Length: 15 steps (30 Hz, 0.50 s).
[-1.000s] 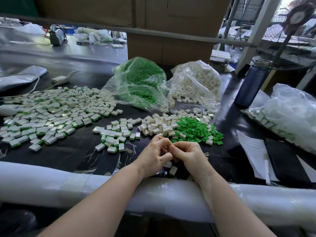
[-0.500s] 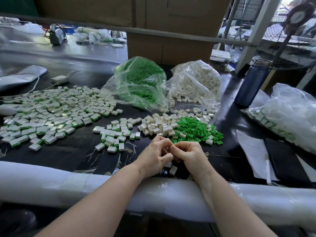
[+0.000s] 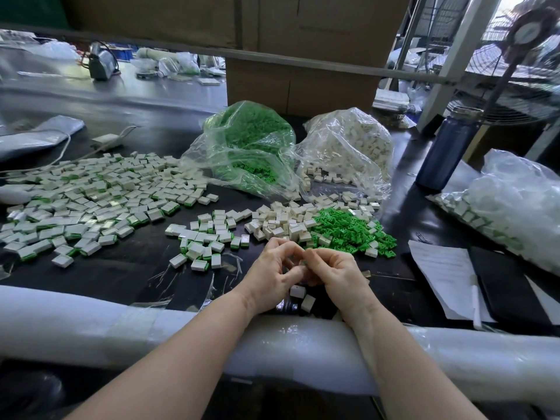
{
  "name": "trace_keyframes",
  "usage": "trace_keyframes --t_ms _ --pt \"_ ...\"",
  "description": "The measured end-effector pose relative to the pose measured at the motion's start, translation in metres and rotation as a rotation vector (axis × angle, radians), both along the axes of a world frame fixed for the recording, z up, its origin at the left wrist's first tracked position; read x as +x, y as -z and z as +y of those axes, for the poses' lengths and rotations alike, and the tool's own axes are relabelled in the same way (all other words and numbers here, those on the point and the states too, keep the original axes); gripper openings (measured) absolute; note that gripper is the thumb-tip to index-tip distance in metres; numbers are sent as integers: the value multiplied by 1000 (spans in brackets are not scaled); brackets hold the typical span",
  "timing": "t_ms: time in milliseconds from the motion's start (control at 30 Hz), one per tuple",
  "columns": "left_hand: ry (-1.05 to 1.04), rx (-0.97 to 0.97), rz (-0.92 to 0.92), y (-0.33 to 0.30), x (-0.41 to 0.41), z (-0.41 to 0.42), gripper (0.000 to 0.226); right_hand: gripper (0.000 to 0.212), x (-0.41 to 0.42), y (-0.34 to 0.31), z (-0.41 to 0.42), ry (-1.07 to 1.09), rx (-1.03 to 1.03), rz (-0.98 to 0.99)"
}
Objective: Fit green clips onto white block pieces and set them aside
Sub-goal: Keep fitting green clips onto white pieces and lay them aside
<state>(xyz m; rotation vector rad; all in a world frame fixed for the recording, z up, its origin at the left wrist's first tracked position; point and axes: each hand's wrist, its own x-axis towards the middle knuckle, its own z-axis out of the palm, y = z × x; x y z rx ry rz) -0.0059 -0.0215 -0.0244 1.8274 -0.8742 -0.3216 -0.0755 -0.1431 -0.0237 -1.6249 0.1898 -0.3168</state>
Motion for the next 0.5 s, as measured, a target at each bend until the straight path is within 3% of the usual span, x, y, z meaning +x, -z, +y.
trace_keyframes --t_ms 200,333,500 --pt "-82 -38 22 3 3 -1 7 9 0 2 -5 121 -20 -23" --pt "-70 -45 62 5 3 -1 9 14 -2 1 -5 143 -86 -54" --pt "-100 10 -23 9 4 -1 12 16 -1 2 -4 154 -165 -39"
